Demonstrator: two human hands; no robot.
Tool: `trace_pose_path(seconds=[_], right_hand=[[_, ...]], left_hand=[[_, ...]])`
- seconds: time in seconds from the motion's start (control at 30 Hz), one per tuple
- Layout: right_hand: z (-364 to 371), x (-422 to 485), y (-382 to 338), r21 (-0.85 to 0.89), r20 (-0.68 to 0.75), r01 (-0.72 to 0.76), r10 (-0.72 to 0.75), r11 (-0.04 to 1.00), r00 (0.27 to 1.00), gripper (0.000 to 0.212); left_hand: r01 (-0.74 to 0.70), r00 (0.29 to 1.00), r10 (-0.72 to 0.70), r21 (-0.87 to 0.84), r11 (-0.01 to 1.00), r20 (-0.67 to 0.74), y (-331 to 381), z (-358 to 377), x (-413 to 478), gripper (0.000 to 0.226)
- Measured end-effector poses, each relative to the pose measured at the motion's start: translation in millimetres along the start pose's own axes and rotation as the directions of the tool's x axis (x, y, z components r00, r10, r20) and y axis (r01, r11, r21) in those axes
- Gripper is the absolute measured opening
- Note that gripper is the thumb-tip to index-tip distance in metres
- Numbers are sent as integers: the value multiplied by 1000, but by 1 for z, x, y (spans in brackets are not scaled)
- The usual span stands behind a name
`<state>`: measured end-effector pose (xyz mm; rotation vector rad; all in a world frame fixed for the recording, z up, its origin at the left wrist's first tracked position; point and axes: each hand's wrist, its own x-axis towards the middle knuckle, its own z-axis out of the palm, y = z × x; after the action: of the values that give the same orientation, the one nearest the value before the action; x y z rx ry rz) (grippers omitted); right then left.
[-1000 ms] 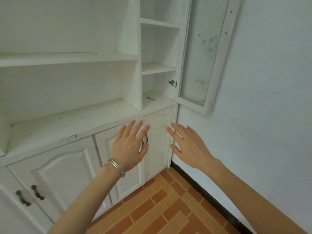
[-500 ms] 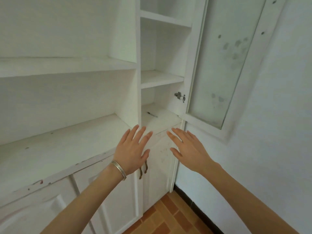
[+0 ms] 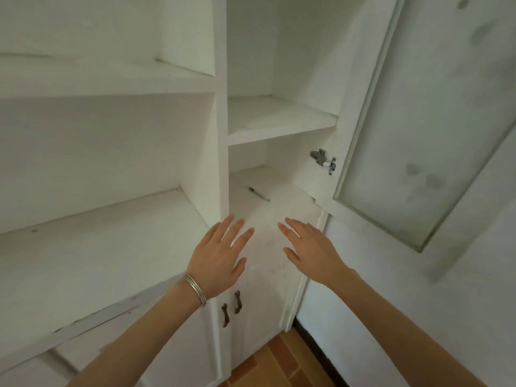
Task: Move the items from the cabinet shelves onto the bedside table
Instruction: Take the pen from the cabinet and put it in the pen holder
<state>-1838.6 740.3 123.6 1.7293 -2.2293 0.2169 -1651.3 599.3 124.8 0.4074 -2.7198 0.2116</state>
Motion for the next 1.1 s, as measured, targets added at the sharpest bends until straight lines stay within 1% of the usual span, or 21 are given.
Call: trace_pose_path(seconds=[0.13,0.23,0.37,0.47,0.6,0.67,0.73,0.8,0.93,1.03,1.1], right_hand=[[37,51,50,7,53,56,-57,998,997,56],[60,90,85,47,96,91,-95,995,991,51],[97,138,119,109,154,150,-166,983,974,48],[126,169,126,184,198,179,-215,966,956,46],[154,210,124,242,261,163,-225,957,939,43],[165,229,125,251,253,166,-230,954,940,41],[175,248,124,237,212,183,-234,954,949,36],[183,265,122,224,171,178,-218,958,961,27],[186,282,121,149,144,160,-182,976,973,14],[176,274,126,134,153,149,-169,980,974,16],[168,262,132,113,189,122,-142,986,972,24]], left_hand=[[62,996,-61,-11,998,63,5,43,40,56],[142,982,-140,-12,990,126,10,73,74,56],[272,945,-268,3,962,188,7,106,114,58],[339,916,-332,9,941,225,3,125,127,58],[405,887,-393,2,915,244,-4,140,135,57],[438,872,-425,3,899,243,-11,145,137,56],[467,857,-452,0,884,248,-17,148,136,57],[477,856,-462,-12,879,230,-20,149,133,56],[445,889,-437,-35,895,136,-16,145,132,54],[444,891,-437,-45,895,121,-18,143,134,54],[425,899,-416,-44,904,133,-22,146,135,54]])
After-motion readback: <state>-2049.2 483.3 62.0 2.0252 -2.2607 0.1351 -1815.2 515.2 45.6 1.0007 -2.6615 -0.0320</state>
